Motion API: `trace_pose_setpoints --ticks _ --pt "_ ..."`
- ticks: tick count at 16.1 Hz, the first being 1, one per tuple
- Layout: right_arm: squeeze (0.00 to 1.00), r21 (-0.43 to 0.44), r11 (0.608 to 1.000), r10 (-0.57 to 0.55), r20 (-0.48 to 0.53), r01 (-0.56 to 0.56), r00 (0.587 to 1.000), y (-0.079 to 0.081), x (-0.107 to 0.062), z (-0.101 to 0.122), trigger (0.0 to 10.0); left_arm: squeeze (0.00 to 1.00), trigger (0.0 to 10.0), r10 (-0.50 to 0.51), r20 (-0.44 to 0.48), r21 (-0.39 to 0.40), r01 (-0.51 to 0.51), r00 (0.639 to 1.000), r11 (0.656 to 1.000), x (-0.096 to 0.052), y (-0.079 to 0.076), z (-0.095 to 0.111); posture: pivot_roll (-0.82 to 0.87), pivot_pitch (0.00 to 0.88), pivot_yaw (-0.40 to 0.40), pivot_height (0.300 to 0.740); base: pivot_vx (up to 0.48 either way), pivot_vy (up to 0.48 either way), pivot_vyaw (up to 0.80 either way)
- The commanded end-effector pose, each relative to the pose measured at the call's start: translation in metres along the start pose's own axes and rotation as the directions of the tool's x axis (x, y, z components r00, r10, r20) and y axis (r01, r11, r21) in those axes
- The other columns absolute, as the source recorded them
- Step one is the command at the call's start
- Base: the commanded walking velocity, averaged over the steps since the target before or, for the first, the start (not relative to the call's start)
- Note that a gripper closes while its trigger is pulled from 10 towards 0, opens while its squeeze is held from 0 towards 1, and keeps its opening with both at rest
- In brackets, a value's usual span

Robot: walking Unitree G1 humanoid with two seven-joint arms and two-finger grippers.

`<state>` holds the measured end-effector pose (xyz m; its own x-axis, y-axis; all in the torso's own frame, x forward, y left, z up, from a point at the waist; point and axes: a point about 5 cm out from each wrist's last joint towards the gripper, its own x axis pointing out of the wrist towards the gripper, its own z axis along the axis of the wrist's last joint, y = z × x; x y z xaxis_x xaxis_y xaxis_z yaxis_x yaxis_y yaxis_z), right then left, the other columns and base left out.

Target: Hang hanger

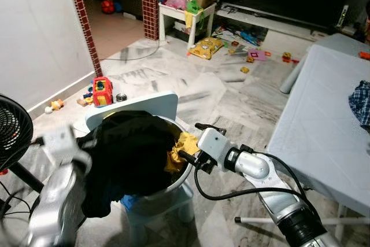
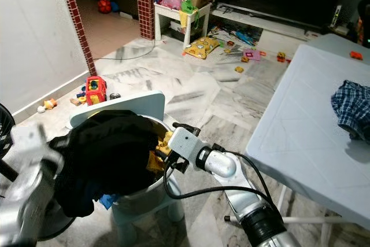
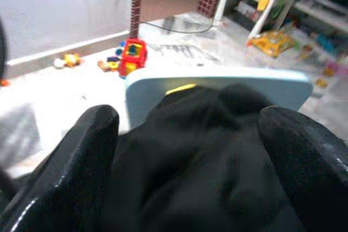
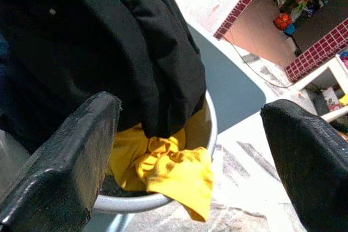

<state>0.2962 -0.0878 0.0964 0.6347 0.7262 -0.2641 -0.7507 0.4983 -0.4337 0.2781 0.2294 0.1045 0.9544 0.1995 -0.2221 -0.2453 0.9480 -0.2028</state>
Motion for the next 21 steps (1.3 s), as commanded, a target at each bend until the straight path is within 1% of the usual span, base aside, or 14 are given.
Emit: trace_pose_setpoints --ticks 1,3,4,6,7,8,11,12,13,14,15,17,19,21 --pt "0.00 -0.015 0.999 -0.028 -0.003 0.028 1.000 -0.008 -0.001 0.000 10.0 0.00 10.0 0.012 -0.034 -0.027 -0.012 0.999 1.000 0.005 -0.001 -0.005 -0.07 0.000 -0.040 0.740 0.000 0.000 0.00" --pt "0.00 -0.017 0.999 -0.041 -0.004 0.041 0.999 -0.010 -0.003 -0.001 10.0 0.00 10.0 -0.022 -0.028 -0.060 0.021 0.999 0.998 0.013 -0.015 0.001 -0.08 0.000 -0.035 0.740 0.000 0.000 0.00" --pt "0.00 -0.019 0.999 -0.044 -0.005 0.044 0.999 -0.010 -0.004 -0.001 10.0 0.00 10.0 -0.142 0.034 0.018 0.141 0.989 0.990 0.012 -0.038 0.018 -0.09 0.000 -0.035 0.740 0.000 0.000 0.00" --pt "0.00 -0.016 0.999 -0.048 -0.009 0.047 0.999 -0.009 -0.005 -0.003 10.0 0.00 10.0 -0.243 0.061 0.137 0.233 0.968 0.963 0.003 -0.053 0.028 -0.08 0.000 -0.034 0.740 0.000 0.000 0.00" --pt "0.00 -0.016 0.999 -0.047 -0.012 0.047 0.999 -0.007 -0.005 -0.004 10.0 0.00 10.0 -0.287 0.054 0.274 0.262 0.956 0.925 -0.007 -0.053 0.027 -0.07 0.000 -0.034 0.740 0.000 0.000 0.00" --pt "0.00 -0.015 0.999 -0.047 -0.013 0.046 0.999 -0.007 -0.004 -0.004 10.0 0.00 10.0 -0.317 0.043 0.354 0.283 0.947 0.892 -0.014 -0.053 0.026 -0.07 0.000 -0.035 0.740 0.000 0.000 0.00" --pt "0.00 -0.014 0.999 -0.043 -0.022 0.043 0.999 -0.007 -0.003 -0.006 10.0 0.00 10.0 -0.346 0.001 0.532 0.292 0.938 0.794 -0.043 -0.037 0.015 -0.05 0.000 -0.034 0.740 0.000 0.000 0.00" --pt "0.00 -0.014 0.999 -0.040 -0.029 0.040 0.999 -0.007 -0.004 -0.008 10.0 0.00 10.0 -0.349 -0.004 0.627 0.275 0.937 0.729 -0.055 -0.027 0.009 -0.04 0.000 -0.035 0.740 0.000 0.000 0.00" --pt "0.00 -0.014 0.999 -0.039 -0.032 0.039 0.999 -0.007 -0.004 -0.008 10.0 0.00 10.0 -0.350 -0.008 0.660 0.268 0.937 0.702 -0.059 -0.024 0.006 -0.04 0.000 -0.035 0.740 0.000 0.000 0.00" --pt "0.00 -0.016 0.999 -0.037 -0.042 0.037 0.998 -0.008 -0.004 -0.010 10.0 0.00 10.0 -0.358 -0.035 0.712 0.275 0.933 0.646 -0.071 -0.016 -0.002 -0.03 0.000 -0.036 0.740 0.000 0.000 0.00" --pt "0.00 -0.017 0.999 -0.036 -0.044 0.036 0.998 -0.009 -0.003 -0.010 10.0 0.00 10.0 -0.371 -0.068 0.742 0.296 0.926 0.601 -0.079 -0.014 -0.008 -0.03 0.000 -0.037 0.740 0.000 0.000 0.00" --pt "0.00 -0.018 0.999 -0.034 -0.054 0.033 0.998 -0.009 -0.002 -0.011 10.0 0.00 10.0 -0.390 -0.101 0.766 0.322 0.915 0.556 -0.085 -0.012 -0.012 -0.03 0.000 -0.039 0.740 0.000 0.000 0.00" --pt "0.00 -0.020 0.999 -0.032 -0.058 0.031 0.998 -0.010 -0.002 -0.012 10.0 0.00 10.0 -0.394 -0.140 0.760 0.354 0.908 0.545 -0.086 -0.008 -0.019 -0.03 0.000 -0.039 0.740 0.000 0.000 0.00" --pt "0.00 -0.019 0.999 -0.031 -0.059 0.030 0.998 -0.010 -0.001 -0.012 10.0 0.00 10.0 -0.389 -0.232 0.742 0.421 0.891 0.522 -0.080 0.001 -0.034 -0.03 0.000 -0.038 0.740 0.000 0.000 0.00"
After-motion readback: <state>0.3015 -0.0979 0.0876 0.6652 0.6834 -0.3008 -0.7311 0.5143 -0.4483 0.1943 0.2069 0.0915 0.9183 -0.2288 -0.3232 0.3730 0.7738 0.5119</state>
